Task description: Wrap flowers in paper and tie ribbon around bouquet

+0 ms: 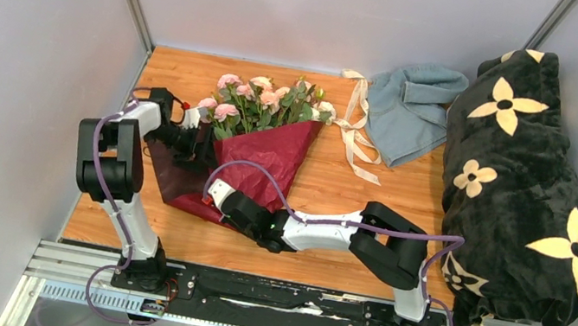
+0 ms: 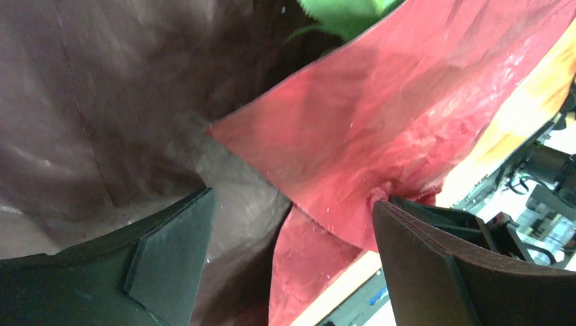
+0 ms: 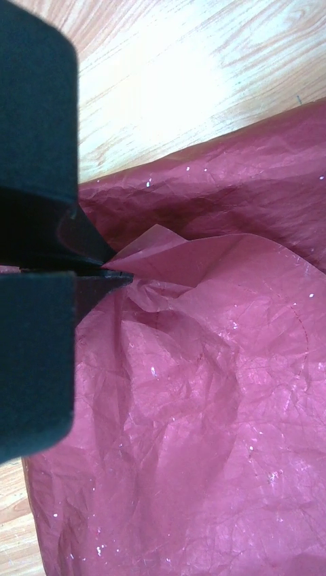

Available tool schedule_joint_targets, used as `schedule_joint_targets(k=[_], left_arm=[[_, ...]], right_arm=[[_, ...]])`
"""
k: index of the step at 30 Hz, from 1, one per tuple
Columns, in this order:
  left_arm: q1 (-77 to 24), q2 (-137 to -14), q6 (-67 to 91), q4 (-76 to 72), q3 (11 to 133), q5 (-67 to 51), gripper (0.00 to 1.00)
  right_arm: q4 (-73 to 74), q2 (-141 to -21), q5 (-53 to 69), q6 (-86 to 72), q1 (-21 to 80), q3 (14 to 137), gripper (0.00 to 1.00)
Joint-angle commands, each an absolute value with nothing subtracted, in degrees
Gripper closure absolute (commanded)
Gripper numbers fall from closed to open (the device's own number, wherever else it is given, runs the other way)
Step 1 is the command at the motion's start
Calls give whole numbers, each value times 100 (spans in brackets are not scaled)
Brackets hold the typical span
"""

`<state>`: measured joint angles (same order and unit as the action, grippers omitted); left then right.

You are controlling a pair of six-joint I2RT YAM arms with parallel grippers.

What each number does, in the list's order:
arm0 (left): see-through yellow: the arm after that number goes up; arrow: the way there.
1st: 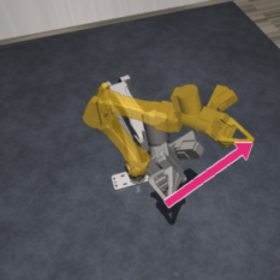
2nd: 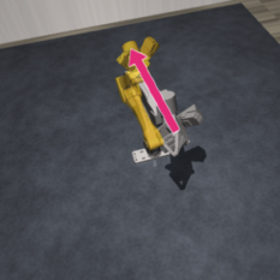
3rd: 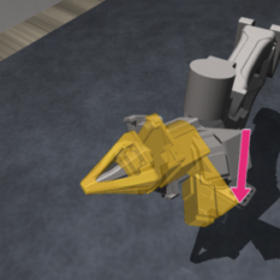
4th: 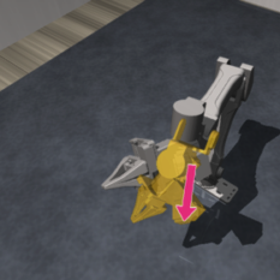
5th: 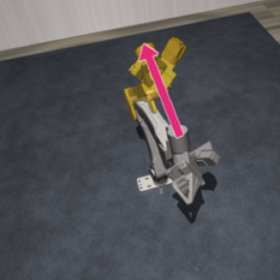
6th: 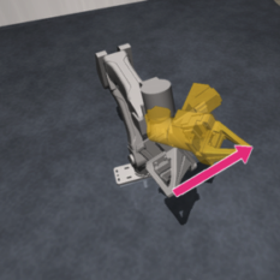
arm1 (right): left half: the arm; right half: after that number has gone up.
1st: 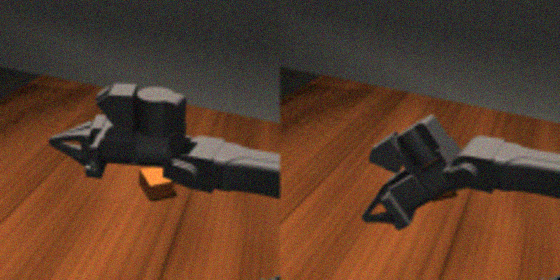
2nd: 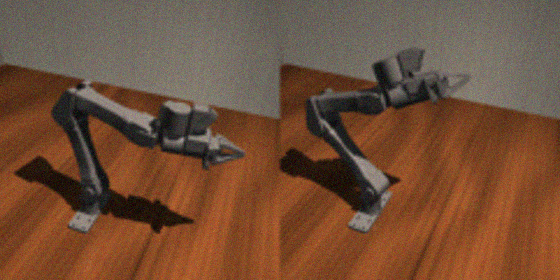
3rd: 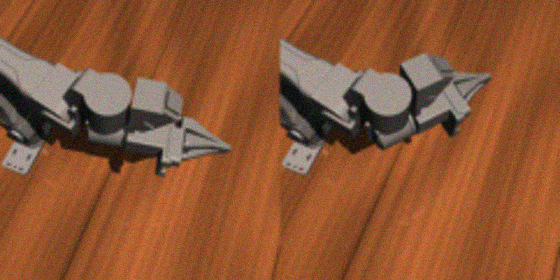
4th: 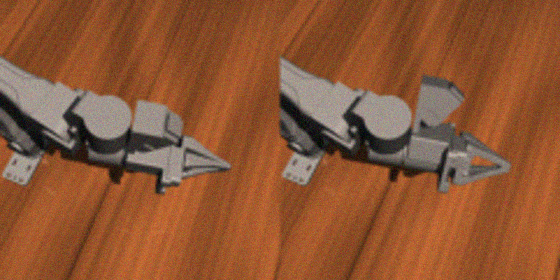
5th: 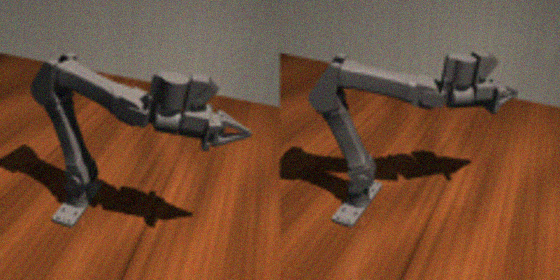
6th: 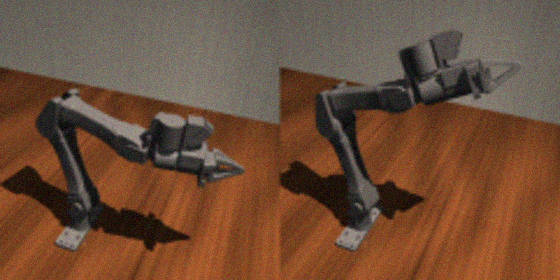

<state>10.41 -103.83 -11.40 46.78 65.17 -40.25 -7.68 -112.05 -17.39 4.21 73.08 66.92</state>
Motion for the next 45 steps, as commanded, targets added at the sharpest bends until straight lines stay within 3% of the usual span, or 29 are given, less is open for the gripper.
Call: schedule_joint_targets(k=[1,3,5,7,10,11,14,19,25,30,34,40,45], left_arm=[[800,-10554,-890,3889,6605,-4175,10],[653,-10701,-853,3754,6586,-4228,13],[576,-10791,-822,3620,6579,-4237,23],[571,-10806,-800,3545,6576,-4346,47],[571,-10600,-828,3546,6545,-4528,94],[571,-10532,-854,3544,6542,-4523,100],[571,-10243,-904,3506,6621,-4186,100],[571,-10340,-888,3212,6706,-3516,100],[564,-10865,-774,2972,6517,-3622,100],[553,-10838,-906,2972,6368,-3631,100],[521,-10664,-954,2977,6307,-3597,100],[501,-10539,-1040,2974,6231,-3366,100],[508,-10547,-1059,2980,6281,-3239,100]], right_arm=[[-472,-11399,-1554,487,7260,6522,100],[-475,-11374,-1551,521,7257,6516,100],[-475,-11342,-1549,551,7260,6498,100],[-491,-11300,-1533,567,7259,6466,100],[-488,-11272,-1536,592,7259,6435,100],[-484,-11271,-1532,616,7255,6427,100],[-437,-11209,-1403,788,7260,6381,91],[-235,-10739,-686,1303,7266,6064,61],[469,-9882,416,1886,7239,5686,53],[857,-9267,1927,1836,6868,5847,54],[218,-9707,2861,1131,6268,6210,57],[62,-10976,2284,-347,5653,6803,87],[239,-10578,1890,-598,5634,5840,98]])
